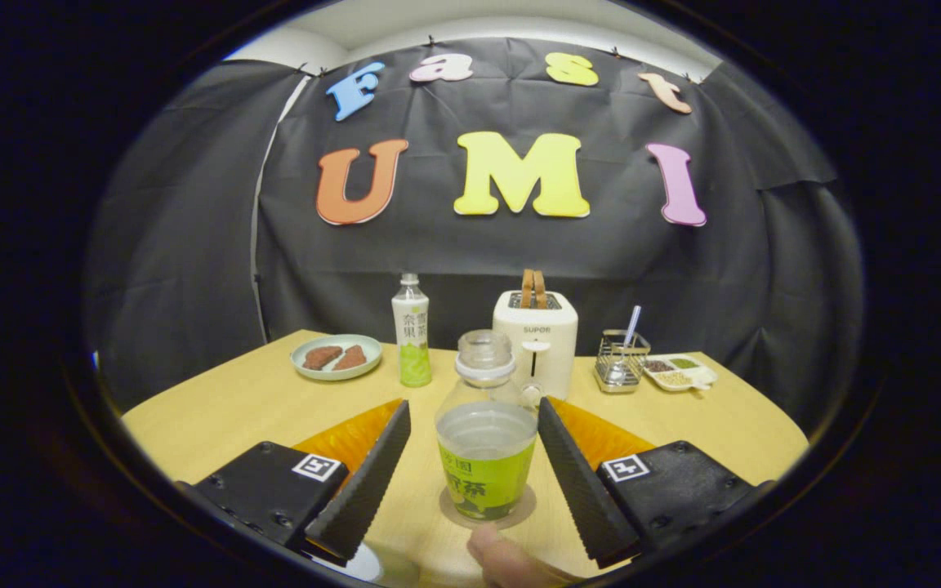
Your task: Take the bottle from table, then pour the juice into the cup, finally place the bottle on the coaster
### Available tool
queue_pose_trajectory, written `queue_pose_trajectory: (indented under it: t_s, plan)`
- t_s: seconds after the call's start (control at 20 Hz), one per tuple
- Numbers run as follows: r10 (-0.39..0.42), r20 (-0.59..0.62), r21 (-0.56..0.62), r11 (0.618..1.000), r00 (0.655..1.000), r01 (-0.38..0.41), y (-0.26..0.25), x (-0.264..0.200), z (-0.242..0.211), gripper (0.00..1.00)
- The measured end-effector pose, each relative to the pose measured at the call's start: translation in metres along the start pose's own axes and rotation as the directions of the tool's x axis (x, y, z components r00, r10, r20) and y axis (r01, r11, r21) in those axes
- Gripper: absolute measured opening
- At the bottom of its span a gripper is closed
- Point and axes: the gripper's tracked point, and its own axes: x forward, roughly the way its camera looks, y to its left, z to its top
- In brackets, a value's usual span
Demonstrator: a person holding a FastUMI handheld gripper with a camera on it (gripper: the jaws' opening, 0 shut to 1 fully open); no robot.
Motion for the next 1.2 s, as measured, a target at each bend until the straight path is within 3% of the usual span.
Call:
queue_pose_trajectory:
  t_s: [0.3, 0.5, 0.8, 0.9, 1.2]
  plan:
    - [-0.054, 0.103, -0.045, 0.997, 0.993, 0.059, -0.002, -0.076, 0.038, 1.0]
    - [-0.096, 0.135, -0.003, 0.995, 0.986, 0.097, -0.01, -0.138, 0.053, 1.0]
    - [-0.149, 0.126, 0.067, 0.988, 0.981, 0.141, -0.038, -0.229, 0.055, 1.0]
    - [-0.195, 0.131, 0.062, 0.98, 0.972, 0.189, -0.056, -0.253, 0.051, 1.0]
    - [-0.225, 0.17, 0.004, 0.974, 0.959, 0.228, -0.071, -0.282, 0.023, 1.0]
